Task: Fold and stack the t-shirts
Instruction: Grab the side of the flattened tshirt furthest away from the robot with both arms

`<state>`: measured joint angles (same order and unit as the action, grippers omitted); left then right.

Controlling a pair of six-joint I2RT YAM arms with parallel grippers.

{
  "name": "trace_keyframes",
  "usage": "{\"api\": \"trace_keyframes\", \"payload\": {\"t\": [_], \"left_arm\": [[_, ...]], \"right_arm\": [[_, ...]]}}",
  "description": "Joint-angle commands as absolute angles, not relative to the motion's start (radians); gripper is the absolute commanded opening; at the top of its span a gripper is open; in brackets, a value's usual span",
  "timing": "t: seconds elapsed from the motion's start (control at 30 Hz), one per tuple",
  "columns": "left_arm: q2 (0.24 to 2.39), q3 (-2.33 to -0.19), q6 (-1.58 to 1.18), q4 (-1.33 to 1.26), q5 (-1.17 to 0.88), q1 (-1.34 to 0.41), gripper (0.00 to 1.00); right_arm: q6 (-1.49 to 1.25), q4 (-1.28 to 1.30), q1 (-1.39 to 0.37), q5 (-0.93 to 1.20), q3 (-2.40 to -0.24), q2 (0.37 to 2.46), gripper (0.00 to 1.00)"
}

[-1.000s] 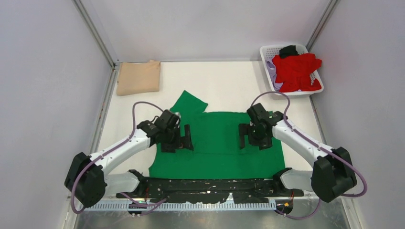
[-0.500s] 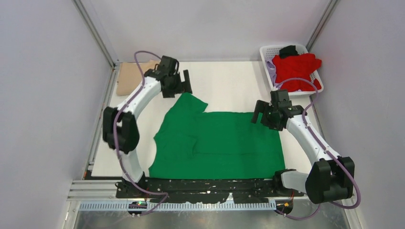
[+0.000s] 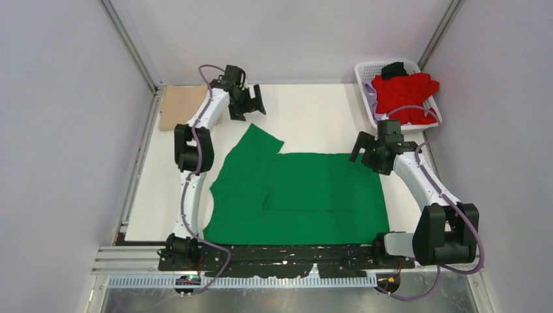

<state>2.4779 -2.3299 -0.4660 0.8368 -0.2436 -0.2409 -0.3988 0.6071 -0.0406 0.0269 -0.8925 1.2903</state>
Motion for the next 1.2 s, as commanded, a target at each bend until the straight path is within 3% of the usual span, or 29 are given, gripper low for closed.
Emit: {"api": "trace_keyframes", "payload": {"t": [0.0,0.4,0.7,0.83,1.0,1.17], "left_arm": [[2.5,-2.358,-0.547,0.851,-0.304,-0.236,1.0],[2.484,-2.317,-0.544,0.932,-0.323,-0.271,1.0],[2.471,-2.349,-0.481,1.044,-0.213,-0.285,1.0],[2.403,-2.302,-0.385,0.975,-0.134,-0.257,1.0],[2.416,-2.267,-0.354,0.817,-0.255,-0.219,1.0],[2.501,-2.357,-0.329,0.864,-0.302,-0.202,1.0]], "right_arm": [[-0.41,0.565,-0.029,0.046,-0.91,1.304,0.95],[-0.409,0.551,-0.016,0.078,-0.892,1.303,0.96],[-0.403,0.552,-0.014,0.09,-0.878,1.277,0.96],[-0.396,0.551,-0.014,0.077,-0.868,1.263,0.95],[-0.397,0.551,0.014,0.071,-0.865,1.277,0.95],[-0.397,0.56,0.02,0.034,-0.861,1.265,0.95]]}}
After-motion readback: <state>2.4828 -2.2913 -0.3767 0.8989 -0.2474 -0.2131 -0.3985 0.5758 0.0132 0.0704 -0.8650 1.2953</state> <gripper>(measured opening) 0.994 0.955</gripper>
